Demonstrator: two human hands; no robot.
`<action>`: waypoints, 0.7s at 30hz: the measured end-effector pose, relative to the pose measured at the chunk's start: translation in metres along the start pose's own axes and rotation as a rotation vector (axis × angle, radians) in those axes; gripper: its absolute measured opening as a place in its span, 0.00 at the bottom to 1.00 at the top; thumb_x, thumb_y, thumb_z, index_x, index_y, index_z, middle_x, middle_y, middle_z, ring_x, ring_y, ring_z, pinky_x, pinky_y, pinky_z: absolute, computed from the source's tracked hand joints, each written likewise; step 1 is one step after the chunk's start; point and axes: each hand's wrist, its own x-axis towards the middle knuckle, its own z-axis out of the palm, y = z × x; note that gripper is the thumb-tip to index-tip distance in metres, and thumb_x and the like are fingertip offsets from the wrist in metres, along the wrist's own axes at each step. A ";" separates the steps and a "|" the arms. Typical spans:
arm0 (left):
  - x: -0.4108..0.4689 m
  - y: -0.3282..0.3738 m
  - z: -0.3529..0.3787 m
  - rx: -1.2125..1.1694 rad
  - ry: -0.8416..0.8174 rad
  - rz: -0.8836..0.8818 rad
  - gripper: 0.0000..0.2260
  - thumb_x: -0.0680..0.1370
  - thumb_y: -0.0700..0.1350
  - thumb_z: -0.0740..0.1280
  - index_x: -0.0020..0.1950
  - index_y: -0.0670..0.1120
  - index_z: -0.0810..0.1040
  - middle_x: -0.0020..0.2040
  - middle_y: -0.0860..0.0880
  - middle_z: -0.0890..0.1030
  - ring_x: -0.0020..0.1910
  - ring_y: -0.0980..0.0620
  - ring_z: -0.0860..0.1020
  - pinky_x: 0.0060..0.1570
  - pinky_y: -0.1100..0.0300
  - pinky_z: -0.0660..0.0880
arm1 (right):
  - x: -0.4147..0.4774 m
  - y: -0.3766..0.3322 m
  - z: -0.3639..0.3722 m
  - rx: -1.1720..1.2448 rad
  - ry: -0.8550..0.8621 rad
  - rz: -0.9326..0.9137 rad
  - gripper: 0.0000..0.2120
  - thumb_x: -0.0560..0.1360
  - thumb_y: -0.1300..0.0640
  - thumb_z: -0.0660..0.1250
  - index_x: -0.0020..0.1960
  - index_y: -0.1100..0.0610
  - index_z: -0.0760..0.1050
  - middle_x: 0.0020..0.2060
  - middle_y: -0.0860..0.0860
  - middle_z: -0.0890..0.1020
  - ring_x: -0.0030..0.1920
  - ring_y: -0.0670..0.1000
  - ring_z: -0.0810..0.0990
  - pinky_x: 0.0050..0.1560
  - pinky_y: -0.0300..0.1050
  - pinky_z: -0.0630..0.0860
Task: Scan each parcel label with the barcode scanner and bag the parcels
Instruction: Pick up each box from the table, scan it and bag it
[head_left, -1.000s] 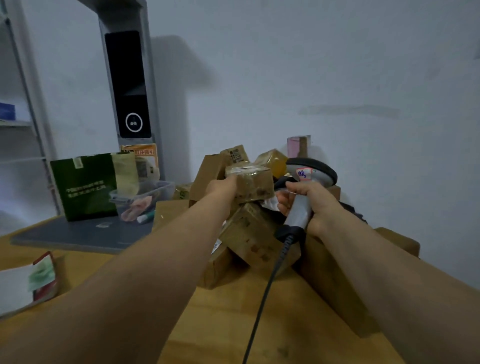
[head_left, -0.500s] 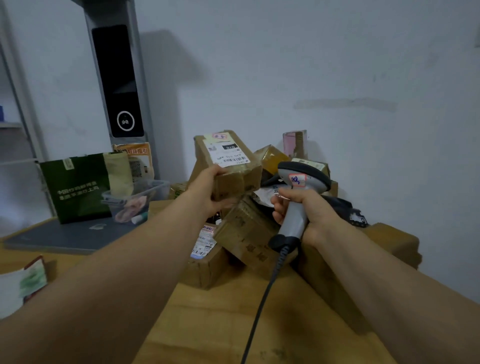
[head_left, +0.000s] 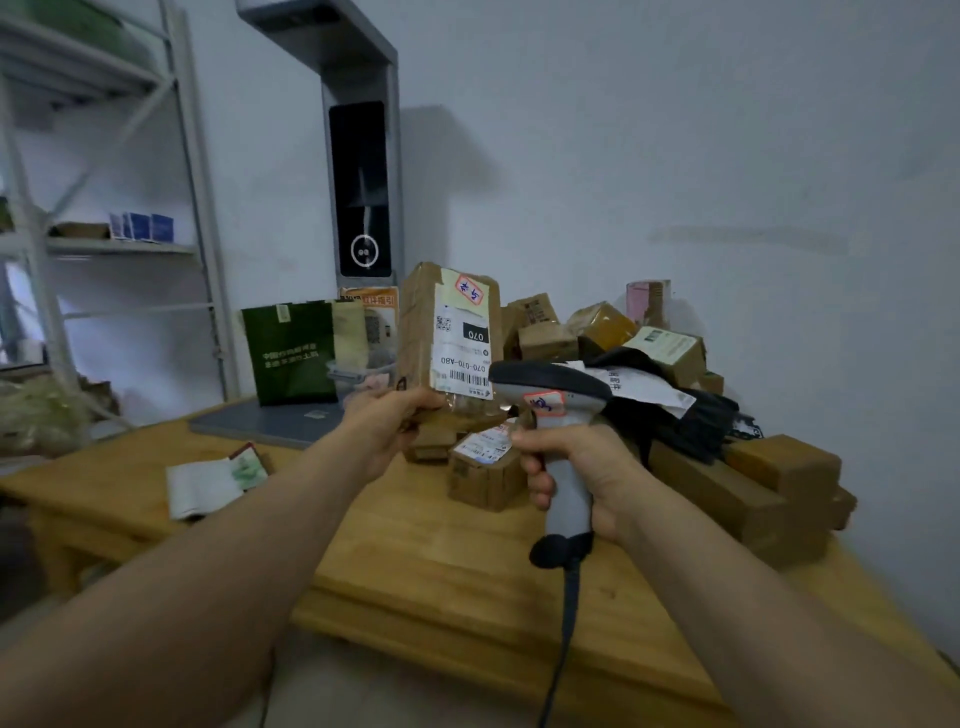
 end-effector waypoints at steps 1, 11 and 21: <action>-0.004 0.001 -0.009 -0.005 0.018 0.013 0.25 0.67 0.31 0.74 0.62 0.38 0.73 0.52 0.40 0.81 0.49 0.44 0.82 0.41 0.53 0.81 | -0.005 0.001 0.009 -0.017 -0.004 0.019 0.04 0.72 0.65 0.70 0.42 0.61 0.75 0.25 0.53 0.73 0.22 0.47 0.68 0.23 0.37 0.68; -0.030 0.014 -0.078 0.046 0.114 0.071 0.25 0.67 0.33 0.75 0.63 0.37 0.73 0.52 0.43 0.80 0.50 0.49 0.80 0.44 0.60 0.77 | -0.027 -0.001 0.068 -0.131 -0.035 0.098 0.07 0.72 0.66 0.70 0.37 0.62 0.74 0.24 0.53 0.72 0.21 0.48 0.68 0.23 0.37 0.68; -0.036 0.013 -0.120 0.011 0.173 0.084 0.20 0.67 0.33 0.75 0.55 0.39 0.73 0.52 0.42 0.80 0.51 0.48 0.80 0.50 0.58 0.77 | -0.033 0.005 0.098 -0.158 -0.081 0.150 0.10 0.73 0.66 0.68 0.35 0.60 0.72 0.22 0.52 0.72 0.20 0.47 0.67 0.21 0.36 0.68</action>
